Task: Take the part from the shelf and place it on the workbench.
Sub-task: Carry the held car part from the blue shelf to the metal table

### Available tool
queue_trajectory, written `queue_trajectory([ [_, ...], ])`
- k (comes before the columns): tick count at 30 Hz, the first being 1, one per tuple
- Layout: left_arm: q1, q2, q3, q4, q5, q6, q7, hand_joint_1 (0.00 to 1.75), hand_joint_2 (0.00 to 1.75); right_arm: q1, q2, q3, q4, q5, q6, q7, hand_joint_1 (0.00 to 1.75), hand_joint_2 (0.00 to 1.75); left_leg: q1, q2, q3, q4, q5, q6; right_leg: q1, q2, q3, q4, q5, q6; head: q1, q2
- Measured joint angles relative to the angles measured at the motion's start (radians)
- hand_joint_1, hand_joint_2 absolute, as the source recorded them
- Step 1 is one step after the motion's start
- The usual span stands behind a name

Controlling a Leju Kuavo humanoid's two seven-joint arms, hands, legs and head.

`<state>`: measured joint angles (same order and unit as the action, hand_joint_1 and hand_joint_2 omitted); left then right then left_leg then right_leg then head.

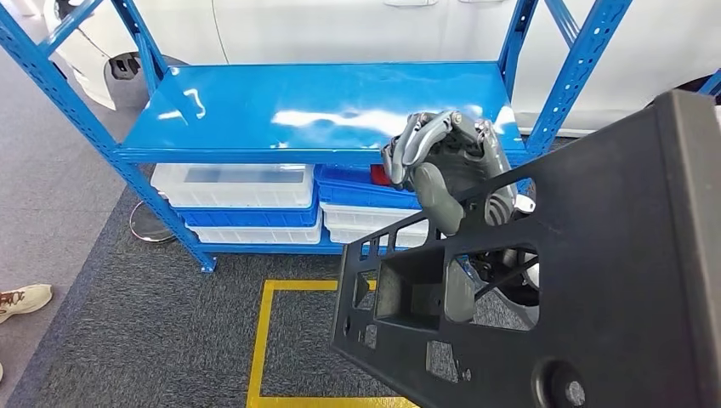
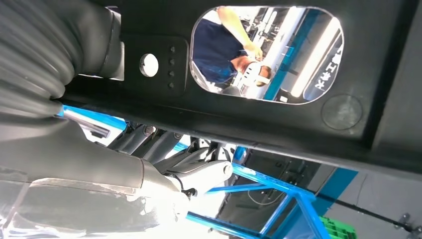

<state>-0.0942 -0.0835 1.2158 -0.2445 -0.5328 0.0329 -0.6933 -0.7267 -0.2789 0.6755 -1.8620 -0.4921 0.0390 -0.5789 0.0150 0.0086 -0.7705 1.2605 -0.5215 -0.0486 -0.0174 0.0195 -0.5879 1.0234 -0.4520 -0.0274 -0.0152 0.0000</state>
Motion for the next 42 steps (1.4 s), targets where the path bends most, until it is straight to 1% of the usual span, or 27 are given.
queue_trajectory([
  [1,0.000,0.000,0.000,0.000,0.000,0.006,0.004,0.00,1.75,0.002,0.000,0.002,0.001,0.000,0.000,-0.001,1.75,1.75,0.000,-0.001,0.003,0.030,-0.001,0.002,0.002,0.005,-0.010,0.000,0.008,0.000,0.000,0.000],
  [2,0.000,0.001,0.000,0.000,0.000,0.012,0.008,0.00,1.75,0.004,0.000,0.004,0.001,0.000,0.001,-0.003,1.75,1.75,-0.001,-0.002,0.027,0.022,0.011,0.006,0.005,0.011,-0.020,0.001,0.016,0.001,0.000,0.000],
  [5,0.000,0.005,0.000,0.000,-0.001,0.021,0.016,0.00,1.75,0.005,0.000,0.006,0.002,0.000,0.004,-0.008,1.75,1.75,-0.008,-0.038,0.182,-0.178,0.047,0.033,0.009,0.026,-0.035,0.001,0.034,0.006,0.001,0.000],
  [6,0.000,0.006,0.000,0.000,-0.001,0.022,0.016,0.00,1.75,0.005,0.000,0.007,0.002,0.000,0.005,-0.009,1.75,1.75,-0.011,-0.049,0.215,-0.227,0.049,0.039,0.008,0.030,-0.037,0.000,0.038,0.010,0.000,0.000],
  [7,0.000,0.008,0.000,0.000,-0.001,0.023,0.017,0.00,1.75,0.006,0.000,0.007,0.002,0.000,0.007,-0.010,1.75,1.75,-0.014,-0.055,0.231,-0.252,0.046,0.042,0.006,0.034,-0.038,-0.001,0.043,0.015,-0.001,0.000],
  [10,0.000,0.008,0.000,0.000,0.000,0.027,0.017,0.00,1.75,0.006,0.000,0.008,0.002,0.000,0.013,-0.011,1.75,1.75,-0.011,-0.034,0.237,-0.277,0.064,0.052,0.007,0.041,-0.042,-0.003,0.050,0.033,-0.004,0.000],
  [11,-0.001,0.008,0.000,0.000,0.001,0.028,0.017,0.00,1.75,0.005,0.000,0.008,0.002,0.000,0.015,-0.011,1.75,1.75,-0.008,-0.024,0.239,-0.289,0.073,0.057,0.009,0.032,-0.052,0.015,0.035,0.037,-0.002,0.000],
  [13,0.001,0.007,0.000,0.000,0.004,0.030,0.018,0.00,1.75,0.005,0.000,0.009,0.002,-0.001,0.019,-0.012,1.75,1.75,-0.006,-0.007,0.236,-0.300,0.086,0.062,0.010,0.007,-0.095,0.111,-0.028,0.042,0.002,0.000],
  [14,0.002,0.006,0.000,0.000,0.007,0.032,0.019,0.00,1.75,0.007,0.000,0.011,0.002,0.000,0.023,-0.013,1.75,1.75,-0.006,0.001,0.231,-0.300,0.088,0.063,0.008,-0.002,-0.124,0.183,-0.066,0.046,0.003,0.000],
  [15,0.003,0.005,0.000,0.000,0.009,0.035,0.021,0.00,1.75,0.011,0.001,0.013,0.002,0.002,0.027,-0.013,1.75,1.75,-0.006,0.010,0.227,-0.297,0.089,0.062,0.006,-0.006,-0.146,0.239,-0.089,0.050,0.003,0.000],
  [16,0.004,0.004,0.000,0.000,0.010,0.038,0.022,0.00,1.75,0.015,0.003,0.017,0.002,0.006,0.034,-0.013,1.75,1.75,-0.006,0.018,0.223,-0.294,0.090,0.061,0.003,-0.009,-0.152,0.265,-0.094,0.053,0.003,0.000],
  [17,0.004,0.002,0.001,0.000,0.011,0.041,0.024,0.00,1.75,0.018,0.004,0.020,0.003,0.013,0.040,-0.011,1.75,1.75,-0.005,0.026,0.219,-0.289,0.089,0.060,-0.001,-0.013,-0.139,0.255,-0.084,0.056,0.004,0.000],
  [19,0.004,-0.002,0.001,0.000,0.012,0.046,0.027,0.00,1.75,0.021,0.008,0.023,0.003,0.025,0.051,-0.009,1.75,1.75,-0.004,0.038,0.213,-0.275,0.085,0.053,-0.006,-0.033,-0.065,0.130,-0.033,0.059,0.004,0.000],
  [21,0.003,-0.003,0.002,0.000,0.012,0.051,0.029,0.00,1.75,0.022,0.015,0.023,0.004,0.035,0.057,-0.006,1.75,1.75,-0.008,0.047,0.205,-0.258,0.078,0.041,-0.004,-0.052,-0.011,0.030,-0.005,0.050,0.003,0.000],
  [22,0.003,-0.004,0.002,0.000,0.011,0.052,0.030,0.00,1.75,0.024,0.018,0.023,0.004,0.041,0.060,-0.003,1.75,1.75,-0.010,0.051,0.202,-0.253,0.076,0.035,-0.001,-0.056,-0.005,0.012,-0.004,0.042,0.002,0.000],
  [24,0.002,-0.004,0.002,0.000,0.010,0.053,0.031,0.00,1.75,0.028,0.023,0.023,0.004,0.050,0.068,0.002,1.75,1.75,-0.011,0.059,0.200,-0.251,0.076,0.025,0.001,-0.042,-0.011,0.016,-0.001,0.026,0.001,0.000],
  [26,0.002,-0.004,0.002,0.000,0.009,0.052,0.032,0.00,1.75,0.029,0.025,0.020,0.004,0.054,0.072,0.005,1.75,1.75,-0.006,0.046,0.192,-0.230,0.057,0.014,-0.001,-0.032,-0.013,0.013,0.005,0.014,0.001,0.000],
  [27,0.002,-0.004,0.002,0.001,0.009,0.051,0.032,0.00,1.75,0.029,0.026,0.019,0.004,0.054,0.072,0.007,1.75,1.75,-0.005,0.033,0.179,-0.198,0.034,0.009,-0.003,-0.027,-0.015,0.012,0.007,0.008,0.000,0.000],
  [30,0.004,-0.002,0.002,0.001,0.008,0.050,0.032,0.00,1.75,0.028,0.028,0.014,0.004,0.050,0.074,0.014,1.75,1.75,-0.003,0.004,0.093,-0.003,-0.062,0.002,0.001,-0.008,-0.021,0.012,0.012,-0.001,0.000,0.000],
  [31,0.004,-0.002,0.002,0.001,0.008,0.050,0.033,0.00,1.75,0.028,0.028,0.014,0.004,0.048,0.074,0.018,1.75,1.75,-0.003,0.002,0.074,0.040,-0.071,0.003,0.003,0.000,-0.023,0.012,0.014,-0.002,0.000,0.000],
  [32,0.005,-0.002,0.002,0.001,0.008,0.050,0.033,0.00,1.75,0.028,0.028,0.013,0.004,0.047,0.074,0.021,1.75,1.75,-0.003,0.000,0.076,0.038,-0.058,0.007,0.005,0.009,-0.023,0.012,0.015,-0.002,0.000,0.000],
  [33,0.005,-0.002,0.002,0.001,0.008,0.050,0.033,0.00,1.75,0.028,0.028,0.012,0.004,0.046,0.074,0.023,1.75,1.75,-0.004,-0.003,0.097,-0.005,-0.028,0.014,0.008,0.019,-0.022,0.012,0.015,-0.002,0.000,0.000],
  [35,0.005,0.001,0.002,0.001,0.008,0.050,0.033,0.00,1.75,0.027,0.029,0.010,0.004,0.045,0.074,0.025,1.75,1.75,-0.007,-0.036,0.166,-0.148,0.040,0.035,0.011,0.035,-0.021,0.012,0.017,-0.001,0.003,0.000],
  [36,0.005,0.002,0.002,0.001,0.009,0.051,0.033,0.00,1.75,0.026,0.029,0.010,0.004,0.045,0.074,0.027,1.75,1.75,-0.009,-0.054,0.191,-0.205,0.059,0.044,0.009,0.043,-0.023,0.012,0.020,0.002,0.004,0.000],
  [38,0.005,0.007,0.003,0.001,0.011,0.052,0.032,0.00,1.75,0.025,0.030,0.009,0.004,0.044,0.074,0.031,1.75,1.75,-0.013,-0.073,0.207,-0.248,0.062,0.054,0.002,0.057,-0.031,0.009,0.026,0.014,0.007,0.000],
  [40,0.005,0.010,0.004,0.002,0.014,0.054,0.032,0.00,1.75,0.024,0.030,0.008,0.004,0.044,0.072,0.037,1.75,1.75,-0.013,-0.057,0.214,-0.266,0.072,0.054,-0.001,0.066,-0.036,0.006,0.032,0.026,0.005,0.000],
  [42,0.005,0.011,0.004,0.002,0.016,0.058,0.037,0.00,1.75,0.019,0.030,0.007,0.004,0.044,0.066,0.043,1.75,1.75,-0.009,-0.038,0.224,-0.289,0.085,0.055,0.004,0.036,-0.051,0.034,0.010,0.035,0.008,0.000],
])
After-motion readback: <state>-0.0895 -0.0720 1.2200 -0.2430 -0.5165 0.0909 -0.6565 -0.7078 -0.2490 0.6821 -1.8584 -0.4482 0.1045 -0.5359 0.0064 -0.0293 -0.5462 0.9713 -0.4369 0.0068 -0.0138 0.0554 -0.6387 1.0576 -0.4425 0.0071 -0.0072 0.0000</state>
